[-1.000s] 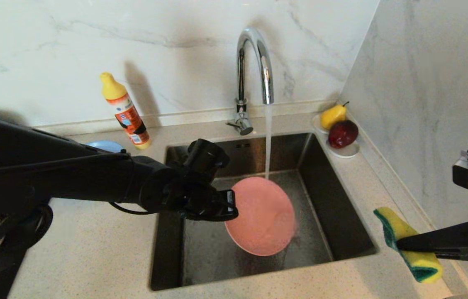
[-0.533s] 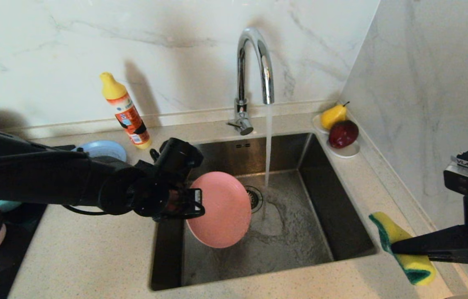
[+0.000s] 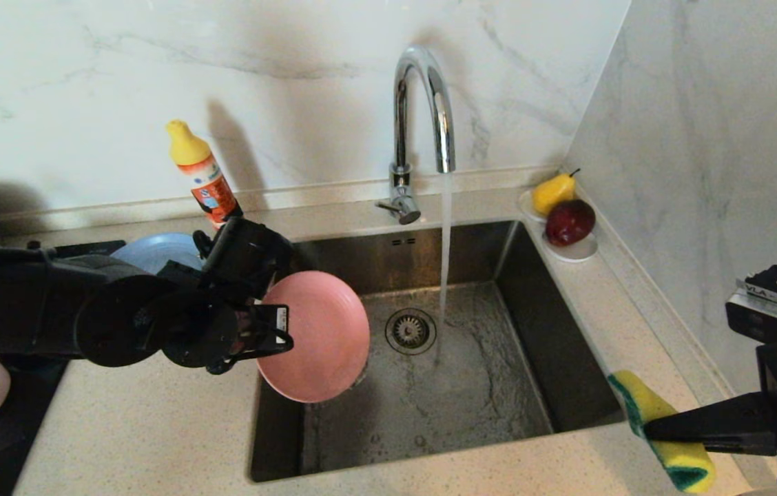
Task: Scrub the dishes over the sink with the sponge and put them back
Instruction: Wash the plate, then put down the sponge
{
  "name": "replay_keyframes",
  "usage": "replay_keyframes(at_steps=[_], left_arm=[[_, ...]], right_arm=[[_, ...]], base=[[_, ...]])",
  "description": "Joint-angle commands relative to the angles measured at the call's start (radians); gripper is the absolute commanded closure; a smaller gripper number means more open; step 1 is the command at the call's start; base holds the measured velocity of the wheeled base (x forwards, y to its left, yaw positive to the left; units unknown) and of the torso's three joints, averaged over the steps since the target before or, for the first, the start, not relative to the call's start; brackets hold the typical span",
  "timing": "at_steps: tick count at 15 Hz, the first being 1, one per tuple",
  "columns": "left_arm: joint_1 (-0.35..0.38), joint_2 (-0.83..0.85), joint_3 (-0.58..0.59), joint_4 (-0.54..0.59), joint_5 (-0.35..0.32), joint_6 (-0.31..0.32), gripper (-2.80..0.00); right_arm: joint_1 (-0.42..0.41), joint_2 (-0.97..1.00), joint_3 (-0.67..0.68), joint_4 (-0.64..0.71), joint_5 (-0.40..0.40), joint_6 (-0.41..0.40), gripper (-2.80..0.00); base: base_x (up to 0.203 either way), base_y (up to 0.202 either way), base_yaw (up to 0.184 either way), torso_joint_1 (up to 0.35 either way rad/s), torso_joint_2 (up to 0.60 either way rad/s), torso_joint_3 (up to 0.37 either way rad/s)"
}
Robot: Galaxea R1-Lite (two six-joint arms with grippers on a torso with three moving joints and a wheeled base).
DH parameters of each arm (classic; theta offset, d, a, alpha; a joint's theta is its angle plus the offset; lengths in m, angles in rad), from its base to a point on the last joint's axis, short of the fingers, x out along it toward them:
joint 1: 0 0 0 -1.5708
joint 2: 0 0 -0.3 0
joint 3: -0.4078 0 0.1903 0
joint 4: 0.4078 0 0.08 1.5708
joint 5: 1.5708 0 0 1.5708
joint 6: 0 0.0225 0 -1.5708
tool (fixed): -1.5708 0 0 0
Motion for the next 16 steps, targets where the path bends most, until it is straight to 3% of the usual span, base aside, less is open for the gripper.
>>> replay_keyframes(at_steps=[1, 6, 9, 11, 13, 16], left_arm=[[-0.001, -0.096, 0.007, 0.004, -0.005, -0.003, 0.00], [-0.002, -0.342, 0.141, -0.001, -0.225, -0.002, 0.00], [-0.002, -0.503, 0.237, -0.007, -0.400, 0.004, 0.00], [-0.002, -0.592, 0.307, -0.009, -0.520, 0.042, 0.00], [-0.004, -0.622, 0.356, -0.012, -0.554, 0.087, 0.00], [-0.012, -0.628, 0.390, -0.053, -0.562, 0.095, 0.00]], right_arm=[[0.002, -0.008, 0.001, 0.003, 0.008, 0.011, 0.00], [0.060, 0.007, -0.050, 0.010, 0.081, 0.012, 0.00], [0.204, 0.035, -0.107, 0.018, 0.085, 0.016, 0.00], [0.304, 0.075, -0.156, 0.021, 0.081, 0.017, 0.00], [0.381, 0.130, -0.192, 0.019, 0.080, 0.016, 0.00], [0.465, 0.224, -0.264, 0.020, 0.077, 0.013, 0.00]], base=[[0.000, 0.000, 0.000, 0.000, 0.00, 0.000], [0.000, 0.000, 0.000, 0.000, 0.00, 0.000], [0.000, 0.000, 0.000, 0.000, 0.00, 0.000], [0.000, 0.000, 0.000, 0.000, 0.00, 0.000], [0.000, 0.000, 0.000, 0.000, 0.00, 0.000], [0.000, 0.000, 0.000, 0.000, 0.00, 0.000]])
